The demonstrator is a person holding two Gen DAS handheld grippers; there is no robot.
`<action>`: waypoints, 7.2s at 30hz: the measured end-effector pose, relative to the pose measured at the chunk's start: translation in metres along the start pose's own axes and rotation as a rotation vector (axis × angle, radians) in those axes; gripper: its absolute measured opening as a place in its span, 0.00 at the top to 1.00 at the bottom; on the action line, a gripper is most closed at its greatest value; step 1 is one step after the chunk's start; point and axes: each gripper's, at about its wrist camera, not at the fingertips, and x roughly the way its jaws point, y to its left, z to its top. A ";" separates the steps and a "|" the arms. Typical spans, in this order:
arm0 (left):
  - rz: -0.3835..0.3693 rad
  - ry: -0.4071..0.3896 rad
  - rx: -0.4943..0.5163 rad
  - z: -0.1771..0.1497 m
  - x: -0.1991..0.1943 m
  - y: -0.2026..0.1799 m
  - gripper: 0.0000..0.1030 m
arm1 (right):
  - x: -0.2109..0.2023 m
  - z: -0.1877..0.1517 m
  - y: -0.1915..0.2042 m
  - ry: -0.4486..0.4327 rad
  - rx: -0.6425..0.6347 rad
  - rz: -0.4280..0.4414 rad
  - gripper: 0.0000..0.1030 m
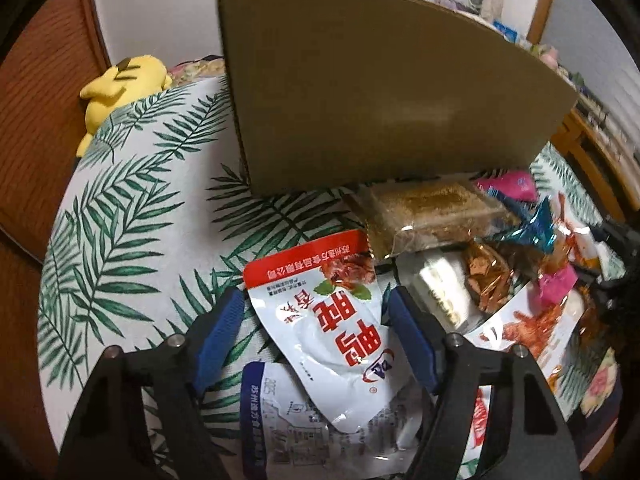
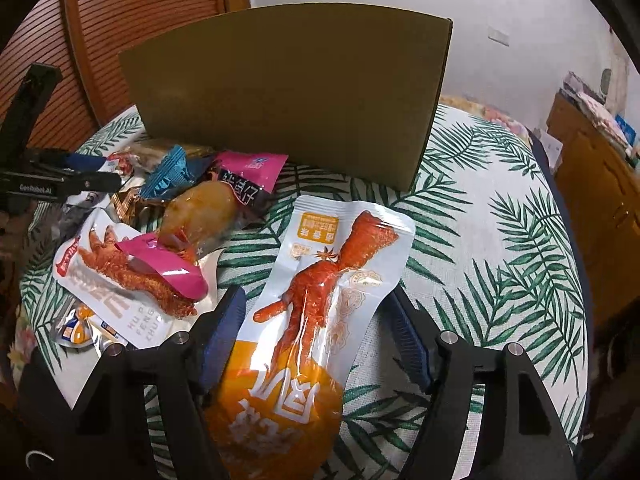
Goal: Organize snacks
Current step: 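Grasp the white duck-neck packet with left tool while right tool grasps orange chicken-feet packet, then carry both packets over the cardboard box and open both tools to drop them, then move both tools back to the snack pile, then grasp the white-blue packet with left tool while right tool grasps pink sausage packet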
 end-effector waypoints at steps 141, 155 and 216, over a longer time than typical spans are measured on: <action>-0.109 -0.407 0.088 0.078 -0.093 -0.015 0.53 | -0.064 0.130 0.035 -0.309 -0.011 -0.048 0.40; -0.106 -0.349 0.066 0.017 -0.102 -0.005 0.52 | -0.054 0.069 0.048 -0.215 0.078 -0.020 0.40; -0.016 -0.143 -0.094 -0.071 -0.055 0.009 0.32 | 0.017 0.037 0.056 -0.041 0.114 0.025 0.37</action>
